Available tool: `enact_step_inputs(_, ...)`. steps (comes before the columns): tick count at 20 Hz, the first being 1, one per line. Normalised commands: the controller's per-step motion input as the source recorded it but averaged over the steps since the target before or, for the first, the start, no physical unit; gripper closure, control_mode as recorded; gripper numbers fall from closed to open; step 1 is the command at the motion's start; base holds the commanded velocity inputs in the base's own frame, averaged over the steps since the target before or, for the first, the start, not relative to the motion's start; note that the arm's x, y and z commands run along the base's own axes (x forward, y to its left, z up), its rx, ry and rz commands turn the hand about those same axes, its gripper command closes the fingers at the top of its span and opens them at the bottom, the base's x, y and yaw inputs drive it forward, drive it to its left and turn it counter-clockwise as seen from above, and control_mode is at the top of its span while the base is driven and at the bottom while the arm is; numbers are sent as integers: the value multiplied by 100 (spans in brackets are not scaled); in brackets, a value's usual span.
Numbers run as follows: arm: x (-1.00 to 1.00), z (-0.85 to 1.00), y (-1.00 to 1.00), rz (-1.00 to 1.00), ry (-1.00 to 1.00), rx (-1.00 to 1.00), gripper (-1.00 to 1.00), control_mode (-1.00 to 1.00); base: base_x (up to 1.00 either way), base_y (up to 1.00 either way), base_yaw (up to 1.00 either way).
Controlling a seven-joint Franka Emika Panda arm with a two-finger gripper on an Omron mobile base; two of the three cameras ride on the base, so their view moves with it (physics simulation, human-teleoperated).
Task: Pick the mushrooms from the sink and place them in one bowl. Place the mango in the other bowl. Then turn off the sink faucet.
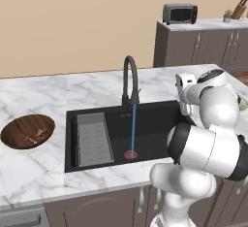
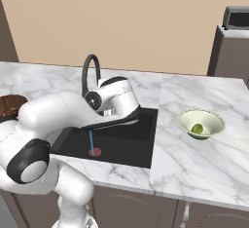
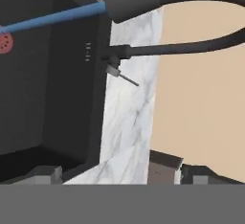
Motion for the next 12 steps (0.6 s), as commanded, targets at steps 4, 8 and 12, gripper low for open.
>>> enact_step_inputs(4,0,59,-47,5,0,53,-100,-100,0,0,0)
enact_step_inputs(8,24,63,-27,15,10,48,-100,-100,0,0,0)
enact_step_inputs(12,26,56,-8,24,15,32,-100,-100,0,0,0)
